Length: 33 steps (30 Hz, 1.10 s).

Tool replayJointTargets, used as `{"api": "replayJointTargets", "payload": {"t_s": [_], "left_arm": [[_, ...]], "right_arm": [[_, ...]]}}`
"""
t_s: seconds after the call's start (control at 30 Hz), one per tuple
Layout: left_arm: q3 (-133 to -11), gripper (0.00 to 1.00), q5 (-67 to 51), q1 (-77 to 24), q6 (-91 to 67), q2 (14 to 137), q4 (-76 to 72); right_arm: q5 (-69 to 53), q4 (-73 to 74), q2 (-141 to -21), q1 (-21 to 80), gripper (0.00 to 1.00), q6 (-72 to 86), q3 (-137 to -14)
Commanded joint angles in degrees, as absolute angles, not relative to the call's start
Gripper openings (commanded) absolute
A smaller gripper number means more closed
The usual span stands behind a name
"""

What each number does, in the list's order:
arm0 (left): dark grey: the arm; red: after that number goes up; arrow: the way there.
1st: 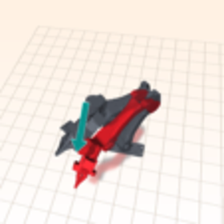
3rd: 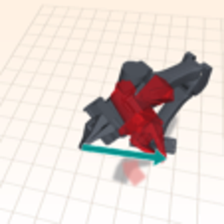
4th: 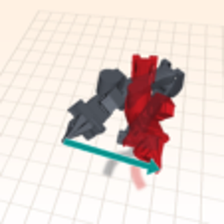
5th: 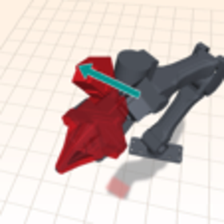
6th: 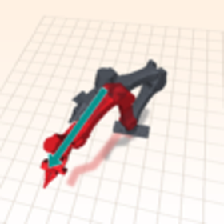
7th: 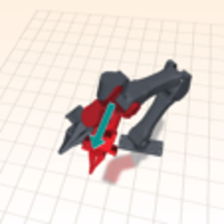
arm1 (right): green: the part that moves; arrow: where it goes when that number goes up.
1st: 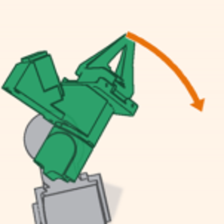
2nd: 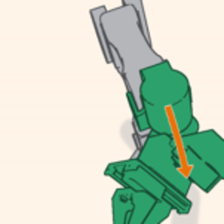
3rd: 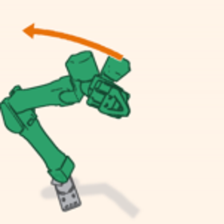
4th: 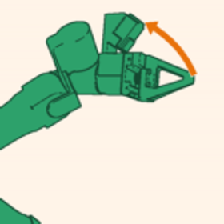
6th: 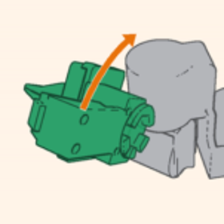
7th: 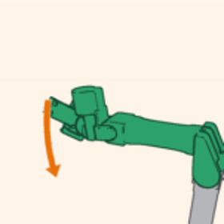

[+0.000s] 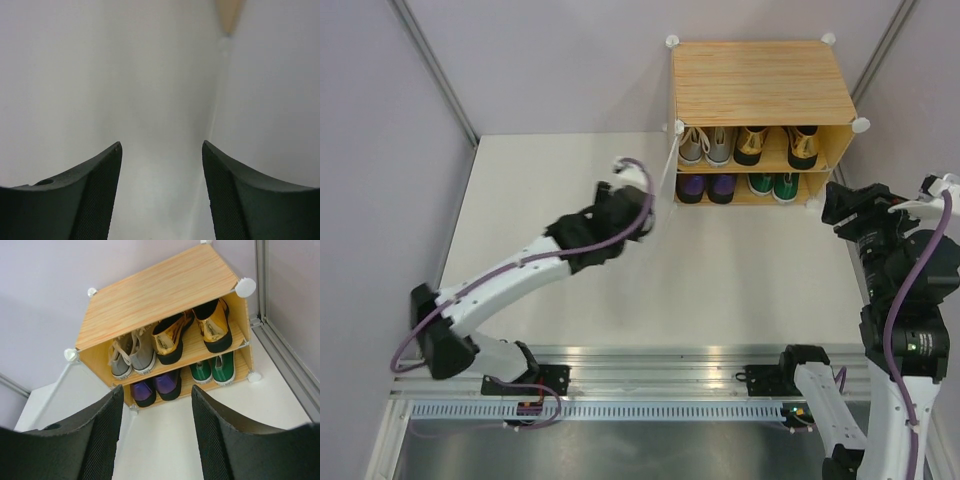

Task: Place and organize the shoes in the shoe cabinet

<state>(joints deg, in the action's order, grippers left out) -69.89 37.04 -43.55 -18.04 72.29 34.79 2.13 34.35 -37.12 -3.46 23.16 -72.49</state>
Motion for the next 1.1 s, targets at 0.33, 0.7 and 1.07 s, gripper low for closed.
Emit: {"api": "replayJointTargets", "payload": {"t_s": [0.33, 0.7, 1.07], "left_arm": [[-89.31, 0.84, 47.81, -67.24, -20.04, 88.09, 44.47], [-84.82, 0.85, 42.38, -57.60, -17.58, 75.78, 44.30], [-61.56, 0.87, 44.19, -43.51, -13.36, 52.57, 31.12]], "right_arm": [[2.72, 35.51, -35.33, -2.81, 0.63, 23.29, -76.65], [0.88, 31.82, -36.56, -2.81, 0.61, 25.13, -69.09], [-2.98, 17.42, -46.46, -2.81, 0.48, 28.56, -54.77]]}}
